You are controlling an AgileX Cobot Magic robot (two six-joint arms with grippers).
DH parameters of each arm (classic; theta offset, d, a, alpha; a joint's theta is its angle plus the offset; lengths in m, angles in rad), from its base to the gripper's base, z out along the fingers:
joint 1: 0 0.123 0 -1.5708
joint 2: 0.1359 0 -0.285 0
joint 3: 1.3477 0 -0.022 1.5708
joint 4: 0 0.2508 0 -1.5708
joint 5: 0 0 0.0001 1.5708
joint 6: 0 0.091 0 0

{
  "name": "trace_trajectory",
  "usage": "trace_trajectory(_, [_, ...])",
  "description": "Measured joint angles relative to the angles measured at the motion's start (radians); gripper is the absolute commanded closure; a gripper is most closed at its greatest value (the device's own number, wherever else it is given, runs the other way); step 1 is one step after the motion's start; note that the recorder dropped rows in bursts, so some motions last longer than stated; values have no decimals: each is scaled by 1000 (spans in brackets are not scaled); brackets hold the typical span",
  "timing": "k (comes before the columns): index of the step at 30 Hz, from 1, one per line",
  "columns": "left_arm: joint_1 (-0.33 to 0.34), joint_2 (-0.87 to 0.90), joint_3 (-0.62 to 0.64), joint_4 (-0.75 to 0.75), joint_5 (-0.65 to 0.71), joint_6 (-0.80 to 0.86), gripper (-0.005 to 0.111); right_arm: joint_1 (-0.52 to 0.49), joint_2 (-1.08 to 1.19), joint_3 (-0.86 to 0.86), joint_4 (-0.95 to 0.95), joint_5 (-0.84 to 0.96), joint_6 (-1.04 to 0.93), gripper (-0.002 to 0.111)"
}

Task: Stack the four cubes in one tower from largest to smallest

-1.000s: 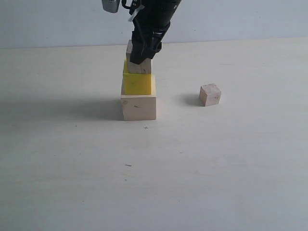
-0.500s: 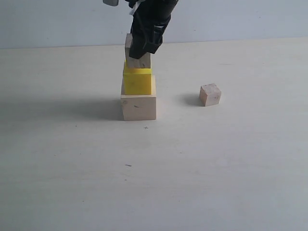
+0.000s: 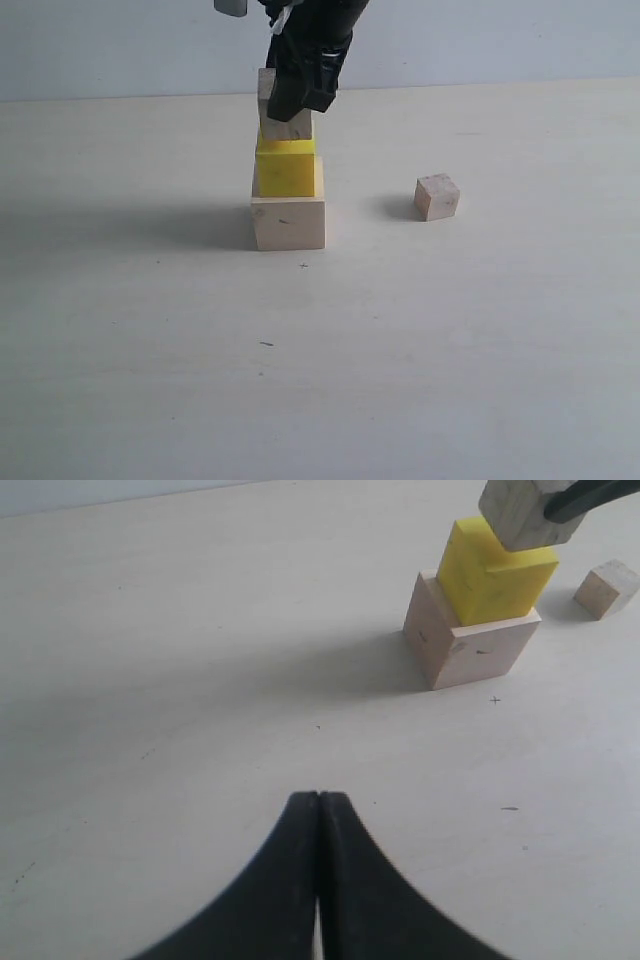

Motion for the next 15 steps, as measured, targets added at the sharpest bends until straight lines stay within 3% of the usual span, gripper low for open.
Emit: trace_trajectory(15, [0,0,0,0,18,0,107,0,32,0,2,-9,0,108])
